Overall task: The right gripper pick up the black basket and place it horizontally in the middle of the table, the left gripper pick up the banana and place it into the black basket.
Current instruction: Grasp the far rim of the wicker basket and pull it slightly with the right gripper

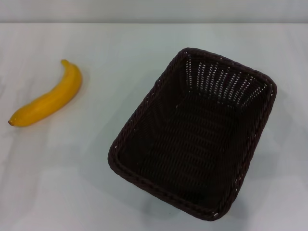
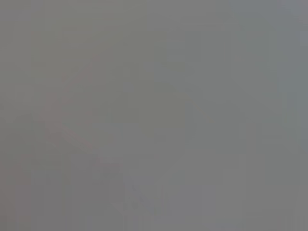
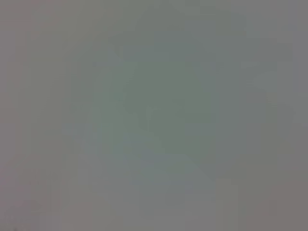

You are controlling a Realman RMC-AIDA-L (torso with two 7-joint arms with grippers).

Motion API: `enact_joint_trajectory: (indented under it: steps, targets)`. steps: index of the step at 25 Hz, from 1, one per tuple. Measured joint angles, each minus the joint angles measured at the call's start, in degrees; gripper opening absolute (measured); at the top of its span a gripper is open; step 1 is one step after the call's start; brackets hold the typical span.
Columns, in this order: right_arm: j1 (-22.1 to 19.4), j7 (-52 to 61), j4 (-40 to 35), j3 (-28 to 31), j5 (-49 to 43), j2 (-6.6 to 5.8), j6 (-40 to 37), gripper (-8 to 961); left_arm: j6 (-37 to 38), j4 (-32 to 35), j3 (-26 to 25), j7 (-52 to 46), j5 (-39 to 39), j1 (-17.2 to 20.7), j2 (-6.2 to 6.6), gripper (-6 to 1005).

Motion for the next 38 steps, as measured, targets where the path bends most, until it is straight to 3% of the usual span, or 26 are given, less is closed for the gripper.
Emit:
enact_joint_trajectory:
  steps: [26, 30, 36, 38]
  targets:
    - [0.1, 2.0, 0.7, -0.2, -0.3, -0.36, 1.0, 622, 0.0, 0.0, 0.0, -0.9, 0.1, 0.0, -0.02, 880]
    - [0.4, 6.0, 3.5, -1.7, -1.2, -2.43, 5.9, 622, 0.1, 0.0, 0.0, -0.9, 0.1, -0.1, 0.00, 880]
    - [1.4, 8.6, 13.4, -6.0, -1.2, -7.50, 20.8, 621, 0.7, 0.0, 0.0, -0.9, 0.1, -0.6, 0.01, 879]
    - [2.3, 9.5, 18.1, -7.5, -1.2, -9.71, 28.5, 620, 1.3, 0.0, 0.0, -0.9, 0.1, -0.8, 0.04, 879]
